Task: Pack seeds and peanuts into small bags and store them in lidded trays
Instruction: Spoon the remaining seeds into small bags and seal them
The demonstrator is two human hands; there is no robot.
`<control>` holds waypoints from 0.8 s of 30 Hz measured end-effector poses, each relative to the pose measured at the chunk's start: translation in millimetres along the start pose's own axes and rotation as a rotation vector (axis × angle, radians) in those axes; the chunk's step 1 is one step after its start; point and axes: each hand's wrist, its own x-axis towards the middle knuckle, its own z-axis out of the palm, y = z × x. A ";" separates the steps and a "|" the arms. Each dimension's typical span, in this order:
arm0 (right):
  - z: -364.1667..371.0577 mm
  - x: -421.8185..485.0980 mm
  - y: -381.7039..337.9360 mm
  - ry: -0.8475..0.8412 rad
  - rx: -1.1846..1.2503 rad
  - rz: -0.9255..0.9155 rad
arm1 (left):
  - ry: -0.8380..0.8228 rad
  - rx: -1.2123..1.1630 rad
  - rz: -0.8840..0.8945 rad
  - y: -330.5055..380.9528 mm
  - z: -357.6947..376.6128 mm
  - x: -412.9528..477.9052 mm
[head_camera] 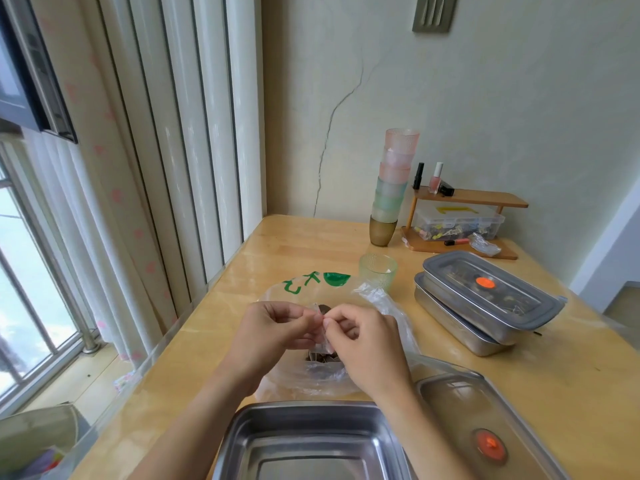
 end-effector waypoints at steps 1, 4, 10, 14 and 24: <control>-1.0 0.0 -0.3 0.010 0.013 0.012 | -0.014 0.005 -0.001 0.0 -1.2 0.5; -1.3 -0.9 -1.4 0.055 0.035 0.069 | -0.026 0.032 0.004 0.6 -0.8 0.8; -2.2 0.3 0.2 0.071 -0.017 0.031 | 0.020 0.089 0.033 -4.4 -0.6 2.2; -1.4 -1.7 -4.4 -0.102 0.100 0.067 | 0.030 0.118 0.067 -2.4 -2.0 2.1; -1.3 1.1 2.5 0.083 -0.205 -0.073 | 0.110 0.701 0.409 -8.2 -3.7 3.8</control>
